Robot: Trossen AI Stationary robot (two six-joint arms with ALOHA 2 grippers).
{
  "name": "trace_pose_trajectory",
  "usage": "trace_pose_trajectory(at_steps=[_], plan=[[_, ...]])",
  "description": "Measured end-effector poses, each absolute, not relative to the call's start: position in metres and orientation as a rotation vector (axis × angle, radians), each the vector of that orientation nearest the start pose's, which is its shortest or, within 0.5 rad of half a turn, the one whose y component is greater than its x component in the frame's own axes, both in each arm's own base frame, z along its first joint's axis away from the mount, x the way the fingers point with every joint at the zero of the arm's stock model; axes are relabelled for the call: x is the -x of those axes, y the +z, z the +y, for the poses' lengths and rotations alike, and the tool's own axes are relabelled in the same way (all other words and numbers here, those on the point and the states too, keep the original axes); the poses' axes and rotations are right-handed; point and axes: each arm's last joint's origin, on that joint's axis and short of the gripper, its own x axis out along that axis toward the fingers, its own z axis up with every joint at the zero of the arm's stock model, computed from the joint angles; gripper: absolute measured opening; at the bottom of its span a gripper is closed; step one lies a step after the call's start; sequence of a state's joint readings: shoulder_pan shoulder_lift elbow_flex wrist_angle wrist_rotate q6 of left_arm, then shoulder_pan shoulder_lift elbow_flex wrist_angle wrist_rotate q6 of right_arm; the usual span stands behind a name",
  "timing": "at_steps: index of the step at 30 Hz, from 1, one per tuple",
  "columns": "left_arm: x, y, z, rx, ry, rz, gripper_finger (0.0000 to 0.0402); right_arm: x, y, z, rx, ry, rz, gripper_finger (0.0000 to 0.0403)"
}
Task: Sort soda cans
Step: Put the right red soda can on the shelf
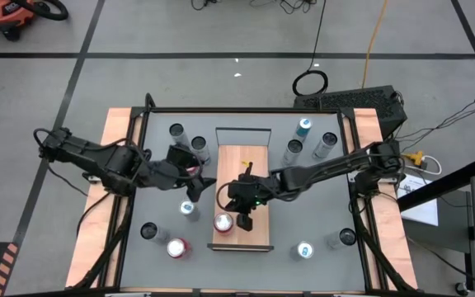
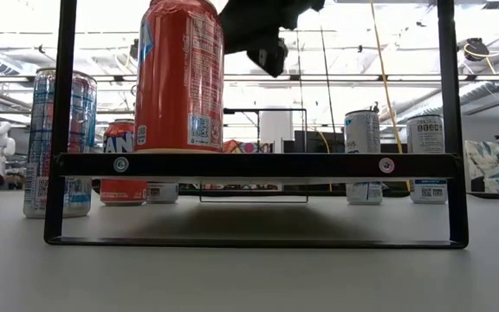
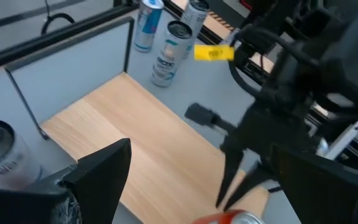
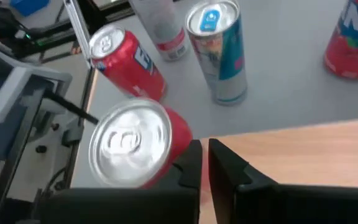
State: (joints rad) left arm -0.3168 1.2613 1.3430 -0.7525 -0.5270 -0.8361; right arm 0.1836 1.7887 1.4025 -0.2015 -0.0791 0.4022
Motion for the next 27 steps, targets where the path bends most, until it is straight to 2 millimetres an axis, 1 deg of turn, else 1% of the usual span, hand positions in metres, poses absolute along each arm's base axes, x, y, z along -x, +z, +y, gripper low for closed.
trace_pose_trajectory(at_steps=[3,7,16,27], plan=[[-0.245,0.377,-0.06,0.521,0.449,0.482,0.0383,-0.403,0.266,0.077,-0.362,0.135,0.638,0.0001],[-0.246,0.377,-0.058,0.515,0.441,0.493,0.0383,-0.404,0.262,0.083,-0.358,0.146,0.636,0.0001],[-0.246,0.377,-0.058,0.515,0.439,0.495,0.0383,-0.405,0.266,0.089,-0.387,0.161,0.602,0.0],[-0.245,0.377,-0.058,0.517,0.436,0.496,0.0383,-0.405,0.266,0.089,-0.403,0.155,0.601,0.0]])
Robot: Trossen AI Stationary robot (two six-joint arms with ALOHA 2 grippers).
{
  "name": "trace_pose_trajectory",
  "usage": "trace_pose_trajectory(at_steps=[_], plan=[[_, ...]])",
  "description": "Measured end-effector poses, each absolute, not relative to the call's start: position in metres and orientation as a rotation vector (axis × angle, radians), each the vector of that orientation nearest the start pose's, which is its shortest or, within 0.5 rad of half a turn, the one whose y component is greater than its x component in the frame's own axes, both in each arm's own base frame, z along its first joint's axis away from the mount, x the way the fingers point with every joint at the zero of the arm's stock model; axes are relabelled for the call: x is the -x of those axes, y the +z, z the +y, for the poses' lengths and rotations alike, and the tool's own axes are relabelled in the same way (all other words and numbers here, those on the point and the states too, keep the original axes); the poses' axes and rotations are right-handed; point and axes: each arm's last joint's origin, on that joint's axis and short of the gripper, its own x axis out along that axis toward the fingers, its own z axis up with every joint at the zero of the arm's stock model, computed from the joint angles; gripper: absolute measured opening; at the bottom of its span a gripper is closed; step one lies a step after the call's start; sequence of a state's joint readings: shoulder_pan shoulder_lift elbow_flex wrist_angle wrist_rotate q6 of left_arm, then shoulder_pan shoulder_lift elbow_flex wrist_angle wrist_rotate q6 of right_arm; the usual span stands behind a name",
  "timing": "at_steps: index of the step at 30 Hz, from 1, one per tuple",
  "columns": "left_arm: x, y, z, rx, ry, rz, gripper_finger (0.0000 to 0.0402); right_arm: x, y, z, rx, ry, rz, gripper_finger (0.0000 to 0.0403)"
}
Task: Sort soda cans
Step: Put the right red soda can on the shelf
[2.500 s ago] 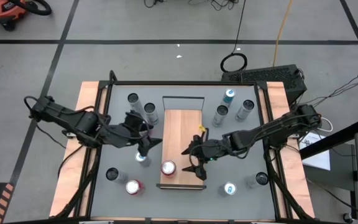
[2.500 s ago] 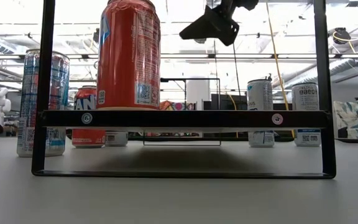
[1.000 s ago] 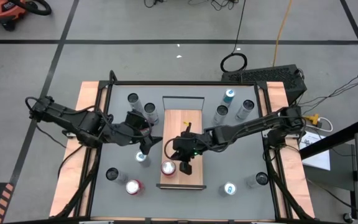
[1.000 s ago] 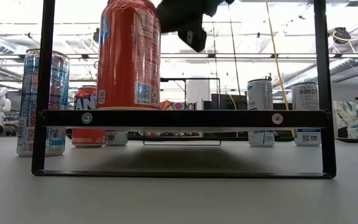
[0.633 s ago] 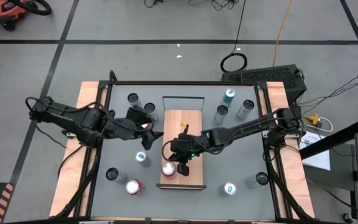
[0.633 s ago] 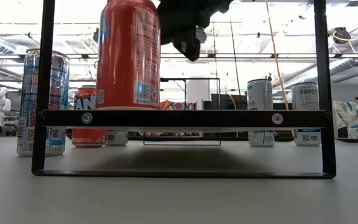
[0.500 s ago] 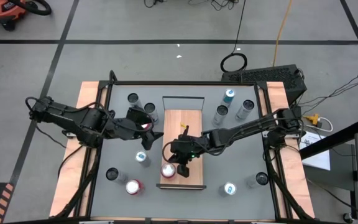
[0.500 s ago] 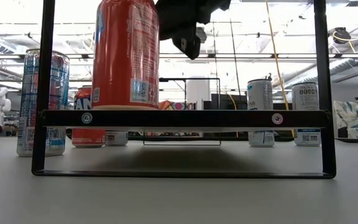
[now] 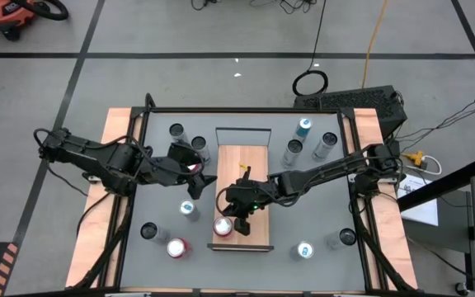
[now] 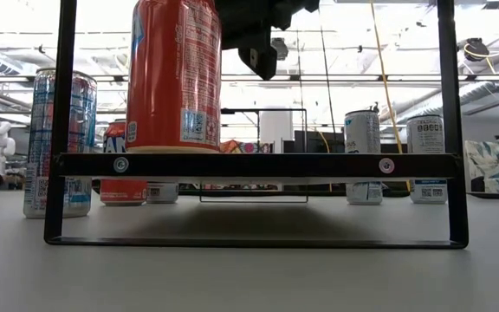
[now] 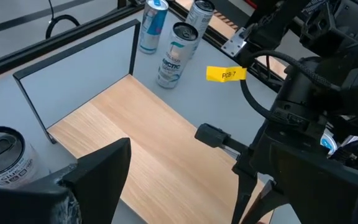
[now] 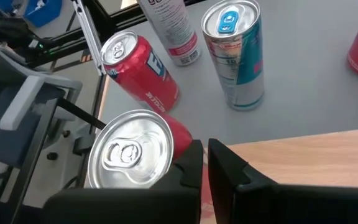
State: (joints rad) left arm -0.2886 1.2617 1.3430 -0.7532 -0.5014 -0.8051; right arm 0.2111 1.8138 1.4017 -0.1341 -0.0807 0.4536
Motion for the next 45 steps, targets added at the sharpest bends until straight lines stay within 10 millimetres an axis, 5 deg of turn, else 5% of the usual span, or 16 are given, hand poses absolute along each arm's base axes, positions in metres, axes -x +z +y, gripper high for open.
trace_pose_trajectory(at_steps=[8,14,22,45], plan=[[-0.245,0.377,-0.058,0.513,0.447,0.487,0.0383,-0.399,0.279,0.073,-0.446,0.115,0.591,0.0],[-0.246,0.377,-0.058,0.514,0.447,0.485,0.0383,-0.393,0.296,0.083,-0.428,0.23,0.533,0.0],[-0.245,0.377,-0.058,0.513,0.449,0.487,0.0383,-0.393,0.291,0.099,-0.4,0.277,0.552,0.0],[-0.244,0.375,-0.058,0.498,0.458,0.509,0.0383,-0.404,0.272,0.104,-0.343,0.27,0.548,0.0]])
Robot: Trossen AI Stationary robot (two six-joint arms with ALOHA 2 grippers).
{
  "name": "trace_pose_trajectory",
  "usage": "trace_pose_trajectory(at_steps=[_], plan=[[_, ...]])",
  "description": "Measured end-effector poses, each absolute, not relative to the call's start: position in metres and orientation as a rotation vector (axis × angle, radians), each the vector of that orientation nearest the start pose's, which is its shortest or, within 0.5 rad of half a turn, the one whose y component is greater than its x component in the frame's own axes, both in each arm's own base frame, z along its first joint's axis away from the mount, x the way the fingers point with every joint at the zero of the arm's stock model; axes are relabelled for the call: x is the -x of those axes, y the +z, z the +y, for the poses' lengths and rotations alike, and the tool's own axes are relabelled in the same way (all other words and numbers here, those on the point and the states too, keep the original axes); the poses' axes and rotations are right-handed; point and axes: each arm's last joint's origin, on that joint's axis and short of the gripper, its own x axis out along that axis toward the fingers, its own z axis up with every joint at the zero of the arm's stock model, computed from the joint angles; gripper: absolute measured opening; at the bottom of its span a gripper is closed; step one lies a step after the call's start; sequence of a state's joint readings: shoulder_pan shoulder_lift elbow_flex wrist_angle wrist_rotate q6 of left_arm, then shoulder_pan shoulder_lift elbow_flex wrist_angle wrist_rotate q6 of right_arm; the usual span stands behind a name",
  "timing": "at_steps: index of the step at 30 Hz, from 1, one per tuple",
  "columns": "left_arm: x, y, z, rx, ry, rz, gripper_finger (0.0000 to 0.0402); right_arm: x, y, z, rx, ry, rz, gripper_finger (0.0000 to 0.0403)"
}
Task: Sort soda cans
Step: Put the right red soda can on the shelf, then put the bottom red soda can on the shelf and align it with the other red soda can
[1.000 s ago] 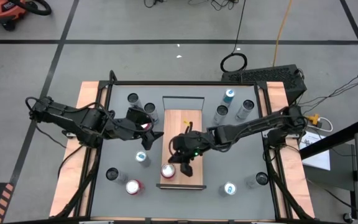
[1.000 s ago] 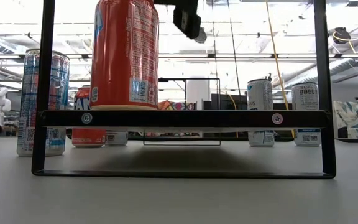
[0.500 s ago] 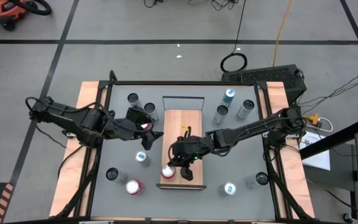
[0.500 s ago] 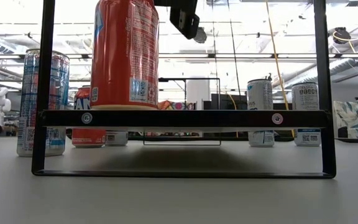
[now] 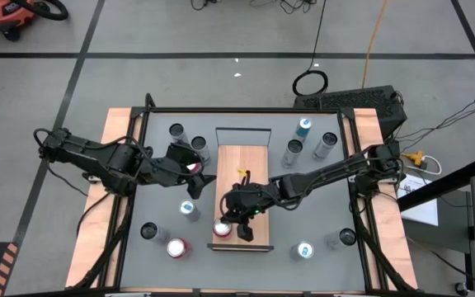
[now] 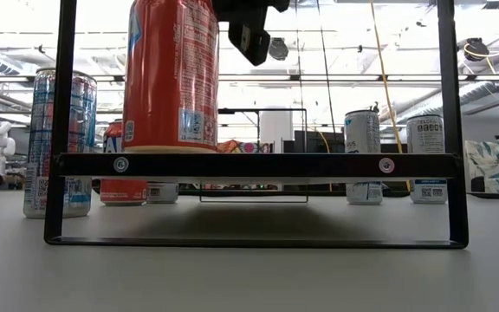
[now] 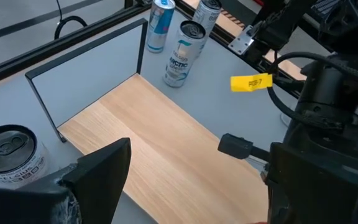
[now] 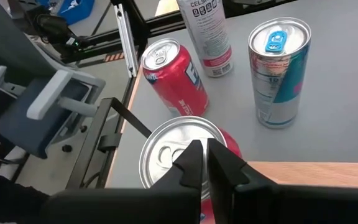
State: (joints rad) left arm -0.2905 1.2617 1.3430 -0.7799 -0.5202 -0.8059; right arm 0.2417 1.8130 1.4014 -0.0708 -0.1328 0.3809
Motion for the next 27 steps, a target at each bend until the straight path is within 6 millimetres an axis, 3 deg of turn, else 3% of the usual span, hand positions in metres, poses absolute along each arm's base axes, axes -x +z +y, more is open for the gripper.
trace_pose_trajectory(at_steps=[18,27], plan=[[-0.244,0.375,-0.058,0.497,0.458,0.51,0.0383,-0.405,0.287,0.104,-0.374,0.29,0.442,0.0],[-0.243,0.375,-0.059,0.513,0.424,0.527,0.0383,-0.38,0.32,0.101,-0.377,0.302,0.425,0.0]])
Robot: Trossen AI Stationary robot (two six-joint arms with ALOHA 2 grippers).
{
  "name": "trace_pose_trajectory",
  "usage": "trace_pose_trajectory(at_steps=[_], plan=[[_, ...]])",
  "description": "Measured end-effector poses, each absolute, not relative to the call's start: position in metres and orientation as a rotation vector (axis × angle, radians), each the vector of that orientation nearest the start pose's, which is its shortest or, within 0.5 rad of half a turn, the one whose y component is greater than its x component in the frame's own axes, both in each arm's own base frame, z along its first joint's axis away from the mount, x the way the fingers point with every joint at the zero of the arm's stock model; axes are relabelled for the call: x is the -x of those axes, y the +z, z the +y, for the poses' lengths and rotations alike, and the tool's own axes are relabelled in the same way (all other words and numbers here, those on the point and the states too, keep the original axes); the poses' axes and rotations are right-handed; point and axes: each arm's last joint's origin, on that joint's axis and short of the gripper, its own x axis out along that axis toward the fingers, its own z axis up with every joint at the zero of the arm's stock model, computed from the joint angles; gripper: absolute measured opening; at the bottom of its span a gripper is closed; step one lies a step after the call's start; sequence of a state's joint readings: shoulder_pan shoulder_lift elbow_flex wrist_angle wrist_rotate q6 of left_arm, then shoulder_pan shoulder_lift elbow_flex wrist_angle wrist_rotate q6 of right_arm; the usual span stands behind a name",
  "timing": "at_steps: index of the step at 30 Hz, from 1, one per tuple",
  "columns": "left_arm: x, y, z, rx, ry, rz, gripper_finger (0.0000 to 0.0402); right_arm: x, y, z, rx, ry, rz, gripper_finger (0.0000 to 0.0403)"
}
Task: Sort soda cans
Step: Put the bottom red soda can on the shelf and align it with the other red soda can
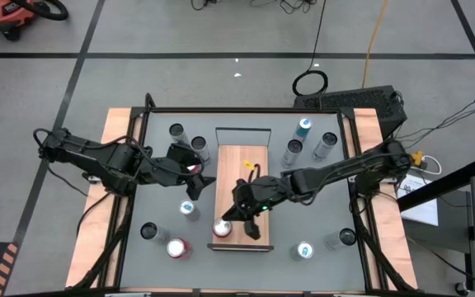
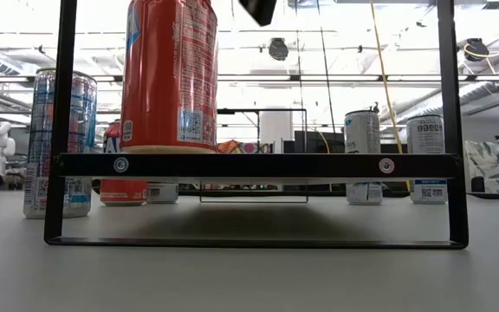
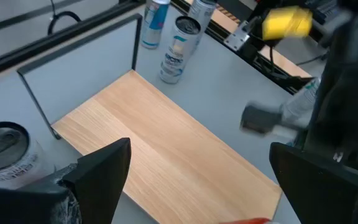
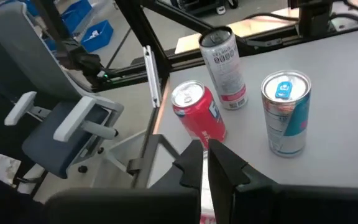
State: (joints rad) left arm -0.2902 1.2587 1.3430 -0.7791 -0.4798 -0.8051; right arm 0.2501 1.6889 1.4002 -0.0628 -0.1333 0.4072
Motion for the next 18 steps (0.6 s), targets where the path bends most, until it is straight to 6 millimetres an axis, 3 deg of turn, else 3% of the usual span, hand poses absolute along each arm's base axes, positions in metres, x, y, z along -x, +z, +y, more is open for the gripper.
trace_pose_trajectory(at_steps=[7,18], plan=[[-0.243,0.377,-0.068,0.652,0.322,0.555,0.0383,-0.347,0.35,0.093,-0.372,0.289,0.46,0.0],[-0.227,0.379,-0.115,0.769,0.143,0.61,0.0383,-0.313,0.356,0.085,-0.335,0.26,0.638,0.0]])
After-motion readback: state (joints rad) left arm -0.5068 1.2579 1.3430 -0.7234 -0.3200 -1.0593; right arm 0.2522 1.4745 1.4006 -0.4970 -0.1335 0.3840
